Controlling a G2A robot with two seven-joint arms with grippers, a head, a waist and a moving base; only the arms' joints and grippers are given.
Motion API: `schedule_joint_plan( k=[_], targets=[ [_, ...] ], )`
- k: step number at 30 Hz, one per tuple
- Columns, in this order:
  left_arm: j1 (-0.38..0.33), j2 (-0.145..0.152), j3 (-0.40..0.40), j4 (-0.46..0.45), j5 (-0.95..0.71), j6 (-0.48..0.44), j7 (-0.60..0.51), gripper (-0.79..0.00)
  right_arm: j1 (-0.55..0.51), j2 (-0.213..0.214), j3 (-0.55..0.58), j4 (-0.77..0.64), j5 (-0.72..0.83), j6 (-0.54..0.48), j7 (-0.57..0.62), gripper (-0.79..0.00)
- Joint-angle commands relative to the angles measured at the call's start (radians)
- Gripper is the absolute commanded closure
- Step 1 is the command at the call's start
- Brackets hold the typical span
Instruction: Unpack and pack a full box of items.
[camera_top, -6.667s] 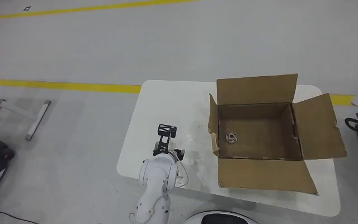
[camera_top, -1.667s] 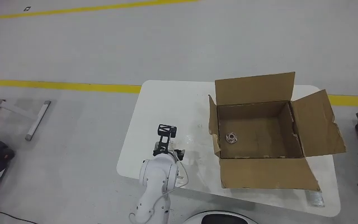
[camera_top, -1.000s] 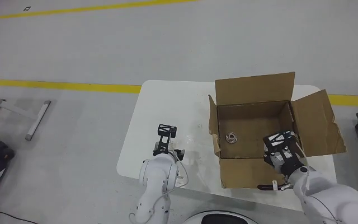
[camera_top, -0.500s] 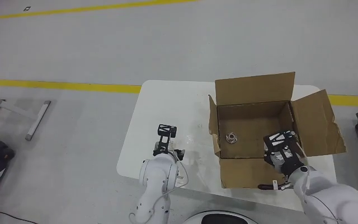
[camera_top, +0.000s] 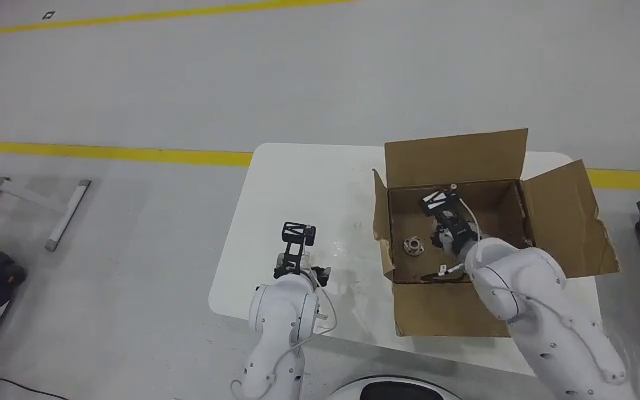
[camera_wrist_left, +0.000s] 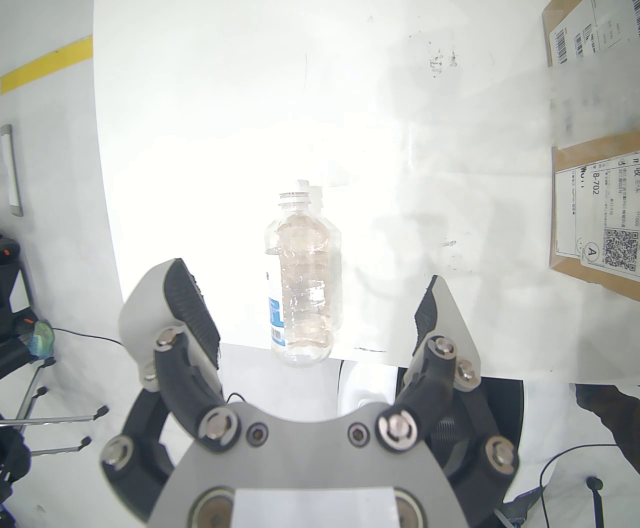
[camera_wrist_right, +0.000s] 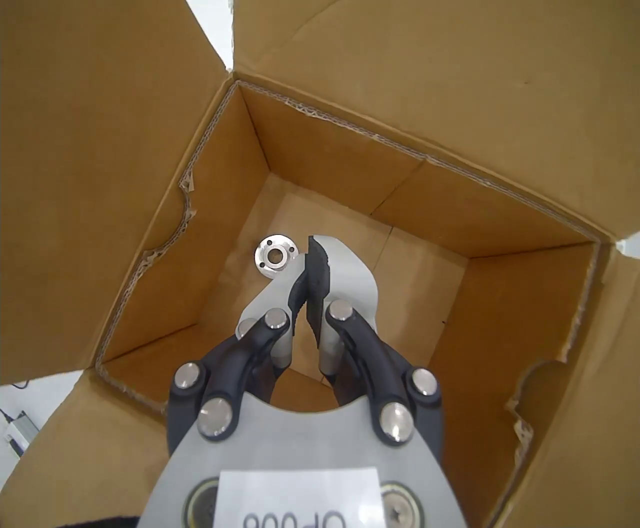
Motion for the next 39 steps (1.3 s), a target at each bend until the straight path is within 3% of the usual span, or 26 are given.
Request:
schedule_joint_plan(
  k=[1,8,30,39],
  targets=[
    [0.000,0.000,0.000,0.000,0.000,0.000,0.000,-0.785,0.038,-0.008,-0.046,0.065,-0.019,0.016,0.007,0.000],
    [0.000,0.000,0.000,0.000,0.000,0.000,0.000,-0.785,0.080,-0.024,-0.094,0.188,0.010,0.042,-0.006,0.000],
    [0.000,0.000,0.000,0.000,0.000,0.000,0.000,-0.785,0.081,-0.025,-0.092,0.193,0.021,0.039,-0.011,0.000],
    [0.000,0.000,0.000,0.000,0.000,0.000,0.000,-0.785,0.114,-0.041,-0.118,0.305,0.032,0.085,-0.057,0.000]
  ],
)
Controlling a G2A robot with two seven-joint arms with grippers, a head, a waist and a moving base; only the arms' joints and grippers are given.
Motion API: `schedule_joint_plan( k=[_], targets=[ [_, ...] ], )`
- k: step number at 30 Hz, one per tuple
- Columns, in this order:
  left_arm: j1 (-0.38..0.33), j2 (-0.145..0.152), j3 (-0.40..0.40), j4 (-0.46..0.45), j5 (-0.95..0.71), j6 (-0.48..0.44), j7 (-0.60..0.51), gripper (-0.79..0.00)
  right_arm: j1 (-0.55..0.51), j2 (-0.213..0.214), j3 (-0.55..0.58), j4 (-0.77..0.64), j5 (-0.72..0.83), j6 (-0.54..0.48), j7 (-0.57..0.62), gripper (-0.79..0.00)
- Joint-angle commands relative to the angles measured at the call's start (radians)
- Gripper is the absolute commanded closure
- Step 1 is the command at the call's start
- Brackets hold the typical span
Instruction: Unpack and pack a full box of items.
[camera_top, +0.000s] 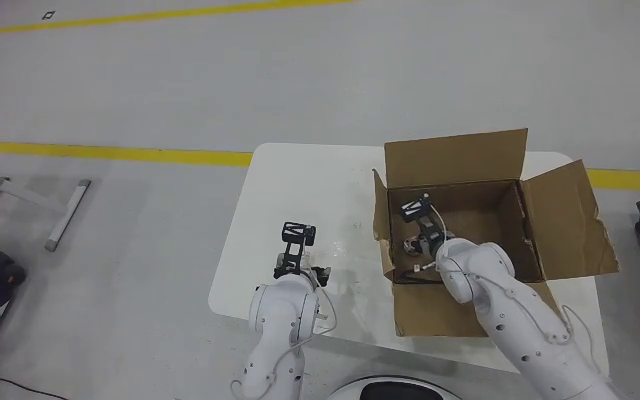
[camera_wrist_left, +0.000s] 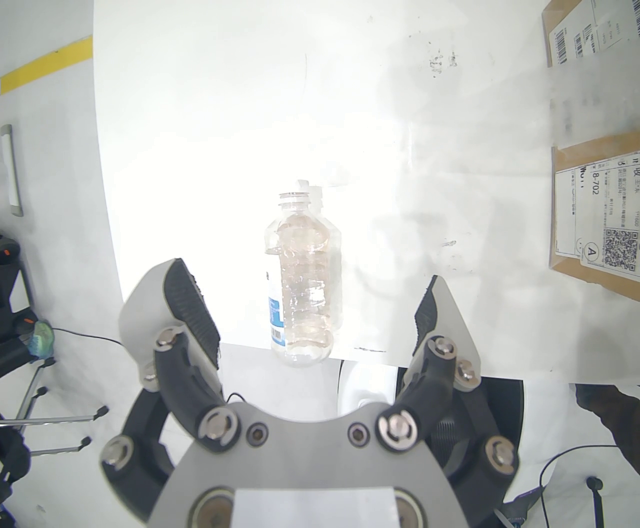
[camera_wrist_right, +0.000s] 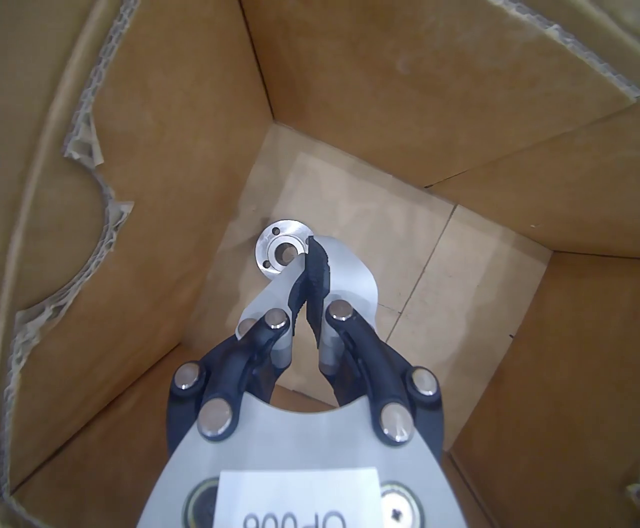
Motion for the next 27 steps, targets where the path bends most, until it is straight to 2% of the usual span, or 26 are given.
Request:
schedule_joint_plan(
  k=[1,6,7,11,18,22,27],
  targets=[
    [0.000,0.000,0.000,0.000,0.000,0.000,0.000,-0.785,0.010,-0.003,-0.006,0.024,0.009,0.003,0.002,0.000],
    [0.000,0.000,0.000,0.000,0.000,0.000,0.000,-0.785,0.048,-0.015,-0.029,0.096,0.019,0.015,0.000,0.000],
    [0.000,0.000,0.000,0.000,0.000,0.000,0.000,-0.785,0.056,-0.018,-0.035,0.109,0.019,0.017,-0.002,-0.077],
    [0.000,0.000,0.000,0.000,0.000,0.000,0.000,-0.785,0.072,-0.025,-0.047,0.139,0.021,0.021,-0.004,-0.102],
    [0.000,0.000,0.000,0.000,0.000,0.000,0.000,-0.785,0.089,-0.033,-0.053,0.183,0.024,0.027,-0.002,-0.302],
    [0.000,0.000,0.000,0.000,0.000,0.000,0.000,-0.785,0.097,-0.038,-0.056,0.205,0.034,0.024,-0.005,-0.336],
    [0.000,0.000,0.000,0.000,0.000,0.000,0.000,-0.785,0.106,-0.043,-0.059,0.214,0.037,0.020,-0.001,-0.329]
  ],
)
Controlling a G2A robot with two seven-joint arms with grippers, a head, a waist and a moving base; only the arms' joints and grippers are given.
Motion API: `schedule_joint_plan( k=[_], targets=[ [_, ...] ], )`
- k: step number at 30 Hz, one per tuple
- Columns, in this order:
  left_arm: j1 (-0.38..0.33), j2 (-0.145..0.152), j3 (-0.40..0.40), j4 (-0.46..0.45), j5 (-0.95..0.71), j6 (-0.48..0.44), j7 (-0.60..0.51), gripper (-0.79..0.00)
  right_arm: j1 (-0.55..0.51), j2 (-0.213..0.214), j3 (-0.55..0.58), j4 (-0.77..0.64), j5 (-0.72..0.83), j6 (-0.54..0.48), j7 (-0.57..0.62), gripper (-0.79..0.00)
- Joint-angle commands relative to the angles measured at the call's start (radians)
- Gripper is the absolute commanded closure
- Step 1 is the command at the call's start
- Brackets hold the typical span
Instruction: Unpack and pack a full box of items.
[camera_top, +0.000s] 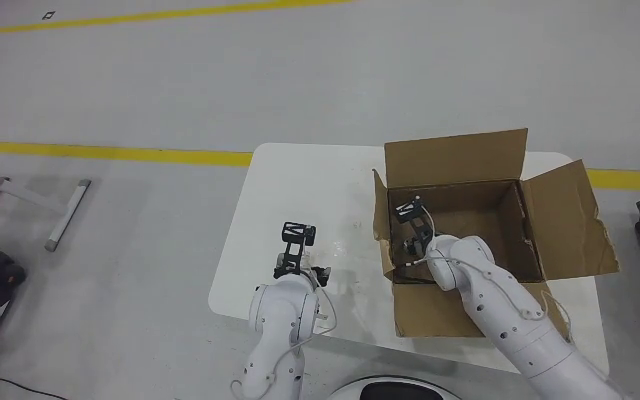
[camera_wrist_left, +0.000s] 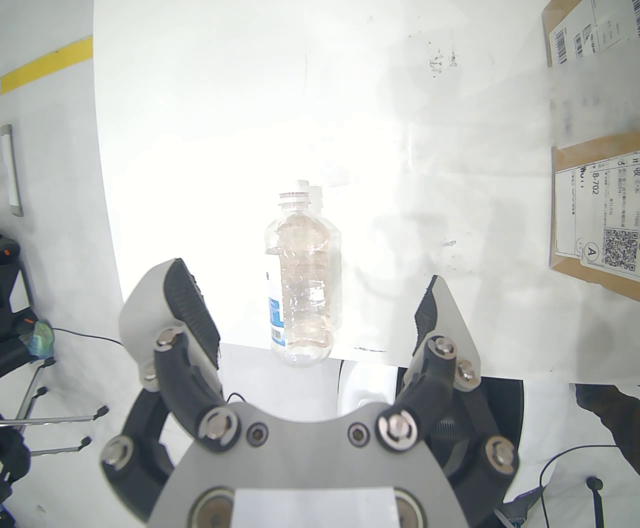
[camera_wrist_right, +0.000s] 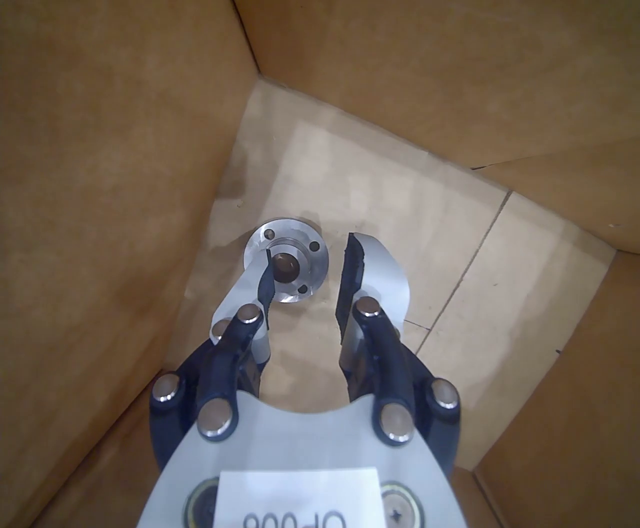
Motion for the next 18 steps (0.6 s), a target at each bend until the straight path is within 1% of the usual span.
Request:
schedule_joint_plan(
  k=[1,18],
  targets=[
    [0.000,0.000,0.000,0.000,0.000,0.000,0.000,-0.785,0.001,-0.001,-0.001,-0.005,0.000,-0.002,0.002,-0.332],
    [0.000,0.000,0.000,0.000,0.000,0.000,0.000,-0.785,0.023,-0.017,-0.024,0.043,-0.009,-0.021,0.023,-0.342]
  ],
)
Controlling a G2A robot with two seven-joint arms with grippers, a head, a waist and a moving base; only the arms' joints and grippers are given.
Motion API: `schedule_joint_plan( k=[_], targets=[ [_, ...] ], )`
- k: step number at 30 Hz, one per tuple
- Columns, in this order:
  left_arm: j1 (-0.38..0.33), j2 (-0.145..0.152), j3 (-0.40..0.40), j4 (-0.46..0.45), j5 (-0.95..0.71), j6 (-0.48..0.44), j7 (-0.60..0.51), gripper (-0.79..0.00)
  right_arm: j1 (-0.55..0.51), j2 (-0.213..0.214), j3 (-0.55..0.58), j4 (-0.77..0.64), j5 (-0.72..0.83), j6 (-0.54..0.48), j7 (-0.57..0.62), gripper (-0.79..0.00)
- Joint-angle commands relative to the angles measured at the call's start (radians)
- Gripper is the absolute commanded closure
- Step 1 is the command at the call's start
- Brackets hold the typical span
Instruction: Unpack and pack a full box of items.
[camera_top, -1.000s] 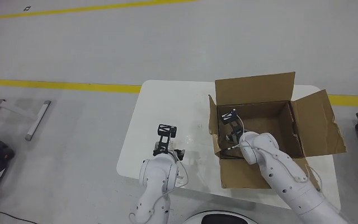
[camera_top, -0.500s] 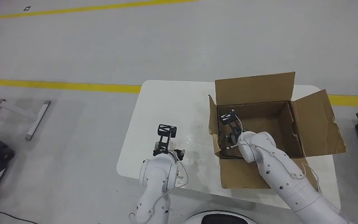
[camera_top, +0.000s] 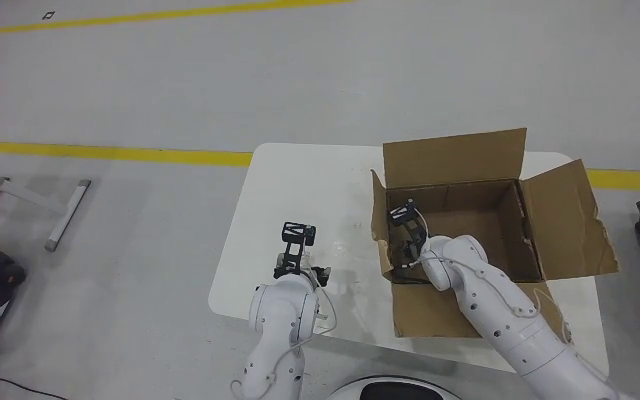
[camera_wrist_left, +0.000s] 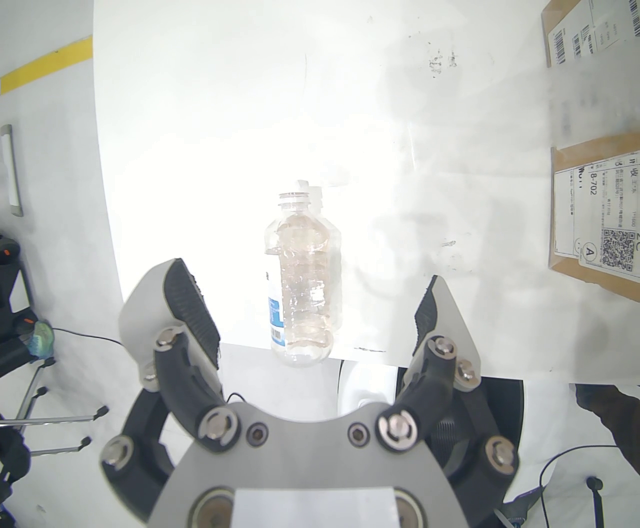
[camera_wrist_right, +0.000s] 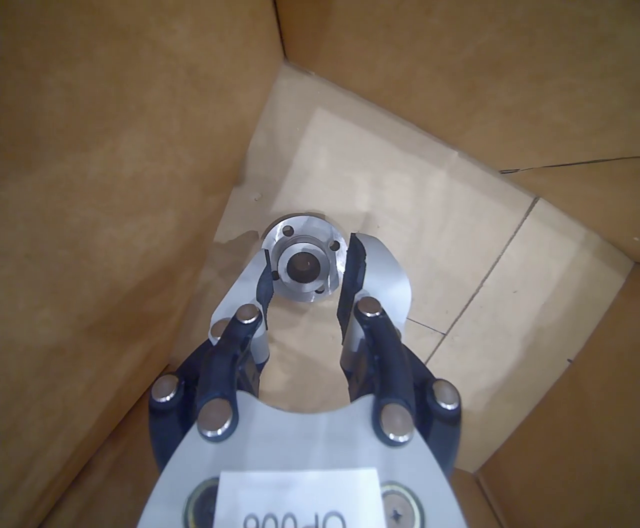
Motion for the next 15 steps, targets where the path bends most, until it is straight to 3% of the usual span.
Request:
schedule_joint_plan(
  k=[1,15],
  targets=[
    [0.000,0.000,0.000,0.000,0.000,0.000,0.000,-0.785,0.004,-0.002,0.000,0.009,0.002,0.001,0.000,-0.342],
    [0.000,0.000,0.000,0.000,0.000,0.000,0.000,-0.785,0.019,-0.014,-0.001,0.055,0.005,-0.001,-0.005,-0.329]
  ],
)
